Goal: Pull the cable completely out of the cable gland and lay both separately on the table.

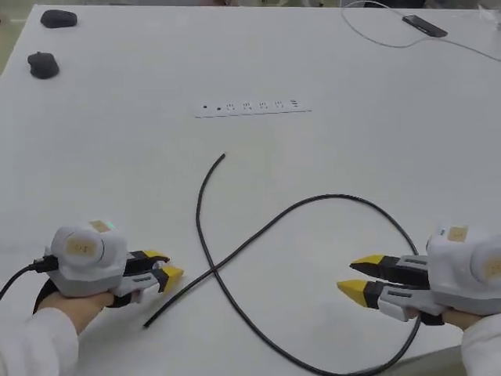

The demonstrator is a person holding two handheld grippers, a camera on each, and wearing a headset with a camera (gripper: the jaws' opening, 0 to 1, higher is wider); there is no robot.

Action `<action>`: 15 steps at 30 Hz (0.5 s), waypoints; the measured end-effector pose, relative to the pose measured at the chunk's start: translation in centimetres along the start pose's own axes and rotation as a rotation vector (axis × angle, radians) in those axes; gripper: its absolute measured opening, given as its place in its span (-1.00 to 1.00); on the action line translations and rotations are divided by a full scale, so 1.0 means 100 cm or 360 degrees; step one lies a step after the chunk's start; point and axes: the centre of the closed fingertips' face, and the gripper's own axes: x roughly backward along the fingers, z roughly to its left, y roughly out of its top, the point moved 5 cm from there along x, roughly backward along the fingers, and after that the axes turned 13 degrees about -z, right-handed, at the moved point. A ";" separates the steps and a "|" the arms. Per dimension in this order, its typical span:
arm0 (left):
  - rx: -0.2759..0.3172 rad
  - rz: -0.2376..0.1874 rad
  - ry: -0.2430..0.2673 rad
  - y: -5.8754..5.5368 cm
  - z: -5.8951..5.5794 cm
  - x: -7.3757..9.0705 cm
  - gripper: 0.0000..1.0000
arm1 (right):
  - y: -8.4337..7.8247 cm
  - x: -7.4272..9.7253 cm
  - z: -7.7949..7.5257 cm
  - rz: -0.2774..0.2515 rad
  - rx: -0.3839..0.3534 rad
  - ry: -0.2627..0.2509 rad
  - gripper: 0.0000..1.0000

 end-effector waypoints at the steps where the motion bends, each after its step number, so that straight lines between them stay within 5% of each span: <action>1: 0.0004 -0.0023 0.0003 0.005 -0.001 0.005 -0.50 | 0.002 0.001 -0.001 -0.0004 0.0003 0.0002 -0.47; 9: -0.0034 -0.0120 0.0006 0.032 -0.007 0.056 -0.30 | 0.018 0.014 0.000 -0.0036 -0.0021 0.0032 -0.24; 15: 0.0000 -0.0177 0.0061 0.048 -0.005 0.106 -0.13 | 0.021 0.036 0.008 0.0058 0.0063 0.0099 -0.07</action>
